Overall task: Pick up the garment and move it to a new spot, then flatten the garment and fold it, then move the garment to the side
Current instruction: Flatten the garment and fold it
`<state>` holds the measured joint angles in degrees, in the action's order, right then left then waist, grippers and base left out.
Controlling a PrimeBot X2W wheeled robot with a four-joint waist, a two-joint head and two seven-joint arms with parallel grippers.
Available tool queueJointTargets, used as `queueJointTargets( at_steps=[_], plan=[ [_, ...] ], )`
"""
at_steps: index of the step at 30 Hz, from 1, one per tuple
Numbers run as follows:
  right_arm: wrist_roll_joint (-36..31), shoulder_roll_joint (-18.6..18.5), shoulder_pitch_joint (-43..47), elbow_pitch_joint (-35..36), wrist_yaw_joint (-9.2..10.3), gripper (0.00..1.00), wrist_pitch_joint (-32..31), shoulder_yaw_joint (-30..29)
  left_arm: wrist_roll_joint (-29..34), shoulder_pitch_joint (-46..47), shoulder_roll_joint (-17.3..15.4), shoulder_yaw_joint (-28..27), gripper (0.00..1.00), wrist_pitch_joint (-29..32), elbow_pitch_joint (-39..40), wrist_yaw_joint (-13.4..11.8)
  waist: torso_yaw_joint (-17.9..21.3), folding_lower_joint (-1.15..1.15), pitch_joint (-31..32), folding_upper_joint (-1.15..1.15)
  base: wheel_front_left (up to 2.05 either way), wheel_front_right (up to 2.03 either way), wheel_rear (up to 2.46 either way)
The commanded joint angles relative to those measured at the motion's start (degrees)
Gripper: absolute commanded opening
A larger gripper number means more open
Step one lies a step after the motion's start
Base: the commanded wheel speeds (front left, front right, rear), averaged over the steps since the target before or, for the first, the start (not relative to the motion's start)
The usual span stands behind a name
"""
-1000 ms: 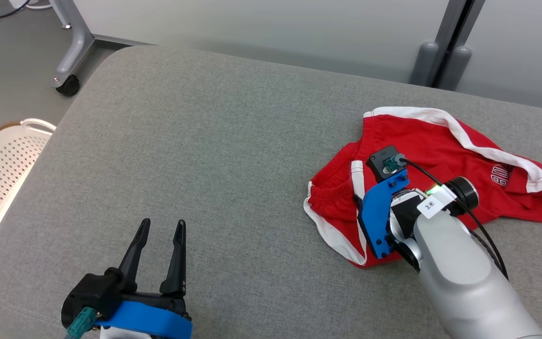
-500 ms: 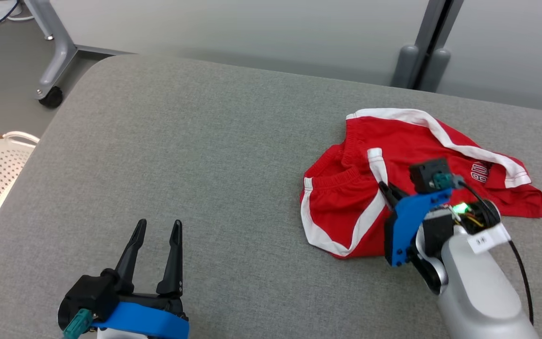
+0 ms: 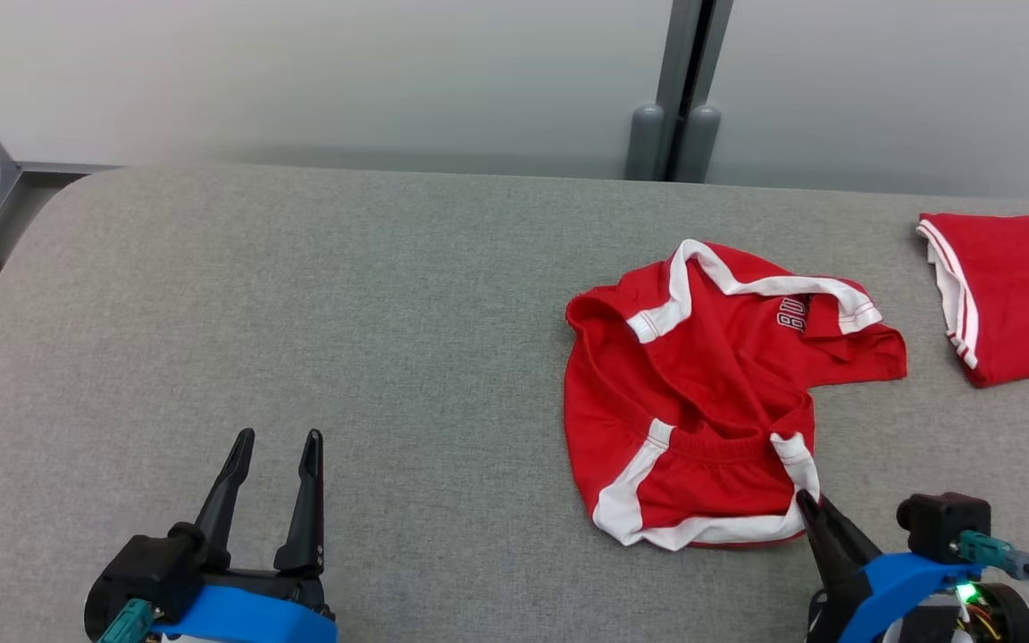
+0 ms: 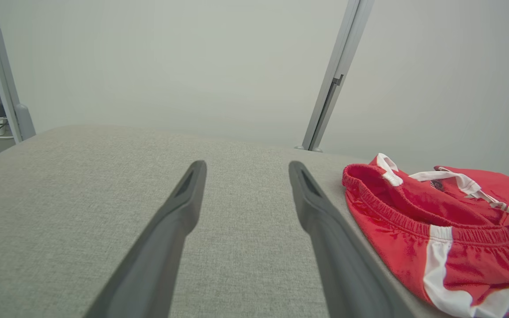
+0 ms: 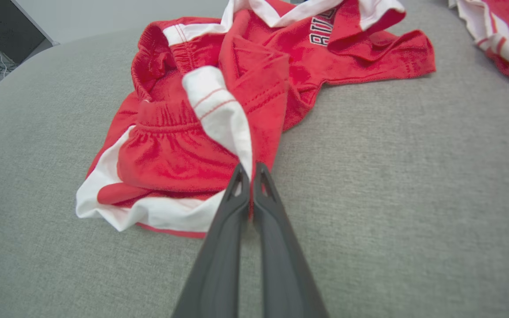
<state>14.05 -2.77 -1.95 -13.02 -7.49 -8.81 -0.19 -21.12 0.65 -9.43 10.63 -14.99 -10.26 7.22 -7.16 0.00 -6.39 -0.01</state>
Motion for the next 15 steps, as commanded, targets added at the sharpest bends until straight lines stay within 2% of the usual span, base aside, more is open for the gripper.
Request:
queueJointTargets(
  at_steps=[1, 8, 15],
  plan=[
    [0.49, -0.23, 1.08, 1.09, -0.01, 1.0, -0.05, -0.4, -0.16, -0.34, -0.52, -0.03, 1.0, -0.26, 0.09, 0.36, 0.93, 0.0, 0.72, 0.01, 0.0, 0.0, 0.0],
    [0.58, -0.23, 5.64, 8.81, -0.02, 1.0, 0.46, -5.81, -0.4, -1.1, -0.99, 0.21, 1.0, -0.26, -0.3, 0.22, 3.19, 0.0, 2.5, 0.01, 0.0, 0.0, 0.0],
    [-4.65, -0.21, 6.35, 13.47, -0.01, 1.0, 6.68, -10.18, -0.01, -1.74, -0.76, 0.97, 1.0, -0.26, -0.31, 0.22, 4.44, 0.0, 3.85, 0.01, 0.0, 0.0, 0.0]
  ],
)
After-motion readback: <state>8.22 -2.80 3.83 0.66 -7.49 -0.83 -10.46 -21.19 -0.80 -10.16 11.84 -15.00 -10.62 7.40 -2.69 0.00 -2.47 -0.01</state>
